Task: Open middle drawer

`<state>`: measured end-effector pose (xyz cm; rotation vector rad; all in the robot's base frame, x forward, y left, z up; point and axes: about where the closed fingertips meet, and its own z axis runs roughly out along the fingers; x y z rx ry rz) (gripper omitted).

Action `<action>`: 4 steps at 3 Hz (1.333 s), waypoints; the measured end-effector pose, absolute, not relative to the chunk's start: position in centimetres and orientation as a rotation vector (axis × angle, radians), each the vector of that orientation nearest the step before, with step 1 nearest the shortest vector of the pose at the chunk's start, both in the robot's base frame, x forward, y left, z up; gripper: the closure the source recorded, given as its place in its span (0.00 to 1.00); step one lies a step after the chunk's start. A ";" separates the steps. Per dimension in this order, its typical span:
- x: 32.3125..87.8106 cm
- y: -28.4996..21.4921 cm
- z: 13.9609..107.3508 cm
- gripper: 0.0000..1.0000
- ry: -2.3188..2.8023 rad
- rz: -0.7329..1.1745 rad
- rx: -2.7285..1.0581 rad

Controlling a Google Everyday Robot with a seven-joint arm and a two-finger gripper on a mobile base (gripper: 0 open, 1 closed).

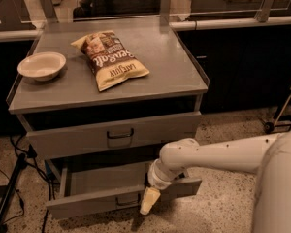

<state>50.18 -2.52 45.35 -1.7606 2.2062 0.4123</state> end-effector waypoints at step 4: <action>46.3 -3.1 40.3 0.00 2.354 0.464 -1.830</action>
Offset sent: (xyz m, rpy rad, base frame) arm -0.0459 -0.0067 -0.0745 -0.1190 0.1836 0.0101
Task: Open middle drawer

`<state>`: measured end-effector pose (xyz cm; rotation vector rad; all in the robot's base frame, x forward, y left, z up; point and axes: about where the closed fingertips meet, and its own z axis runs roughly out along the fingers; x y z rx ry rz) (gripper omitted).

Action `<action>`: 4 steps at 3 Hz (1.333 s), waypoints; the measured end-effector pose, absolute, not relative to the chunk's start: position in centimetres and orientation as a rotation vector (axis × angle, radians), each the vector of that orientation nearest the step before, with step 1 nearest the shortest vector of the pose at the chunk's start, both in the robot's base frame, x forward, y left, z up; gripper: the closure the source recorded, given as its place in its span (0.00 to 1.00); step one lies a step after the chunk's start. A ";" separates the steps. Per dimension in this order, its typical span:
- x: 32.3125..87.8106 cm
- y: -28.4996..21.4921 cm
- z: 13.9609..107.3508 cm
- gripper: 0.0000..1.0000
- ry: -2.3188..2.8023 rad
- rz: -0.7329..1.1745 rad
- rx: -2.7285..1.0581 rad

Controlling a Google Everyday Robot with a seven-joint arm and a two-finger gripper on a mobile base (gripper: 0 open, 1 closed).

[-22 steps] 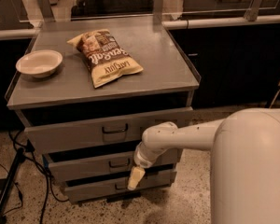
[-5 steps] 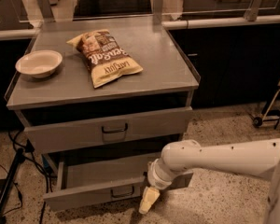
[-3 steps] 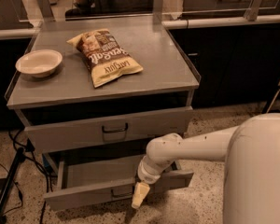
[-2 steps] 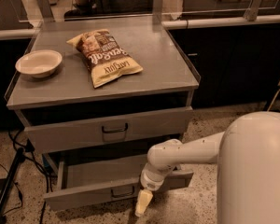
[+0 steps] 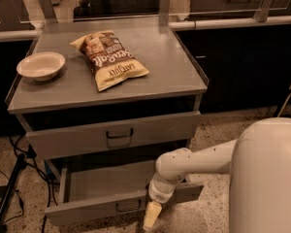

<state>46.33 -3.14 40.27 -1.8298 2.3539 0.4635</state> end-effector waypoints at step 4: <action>40.9 -7.9 41.1 0.00 2.428 0.519 -1.727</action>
Offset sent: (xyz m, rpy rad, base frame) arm -0.0818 -0.0744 0.0064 0.0363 0.0681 -0.1241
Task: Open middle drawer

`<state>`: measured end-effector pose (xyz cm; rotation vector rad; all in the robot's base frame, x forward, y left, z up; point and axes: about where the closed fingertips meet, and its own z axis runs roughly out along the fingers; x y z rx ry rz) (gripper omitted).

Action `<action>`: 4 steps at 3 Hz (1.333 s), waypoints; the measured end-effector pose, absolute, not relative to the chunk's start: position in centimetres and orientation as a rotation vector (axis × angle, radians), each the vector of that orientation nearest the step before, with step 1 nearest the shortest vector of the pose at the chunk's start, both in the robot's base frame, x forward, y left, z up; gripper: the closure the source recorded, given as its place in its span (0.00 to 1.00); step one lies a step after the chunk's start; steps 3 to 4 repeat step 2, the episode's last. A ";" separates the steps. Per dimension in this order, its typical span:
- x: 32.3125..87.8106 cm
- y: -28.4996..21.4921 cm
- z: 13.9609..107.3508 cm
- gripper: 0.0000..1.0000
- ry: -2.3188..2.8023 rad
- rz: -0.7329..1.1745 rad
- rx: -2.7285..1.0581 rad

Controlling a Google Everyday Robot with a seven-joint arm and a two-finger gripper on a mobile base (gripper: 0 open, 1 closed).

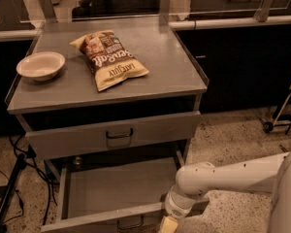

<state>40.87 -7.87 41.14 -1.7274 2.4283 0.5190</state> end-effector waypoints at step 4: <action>37.3 -11.1 42.3 0.00 2.493 0.533 -1.636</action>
Offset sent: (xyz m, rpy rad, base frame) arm -0.0229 -0.0186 0.0079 0.0033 0.0124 -0.0404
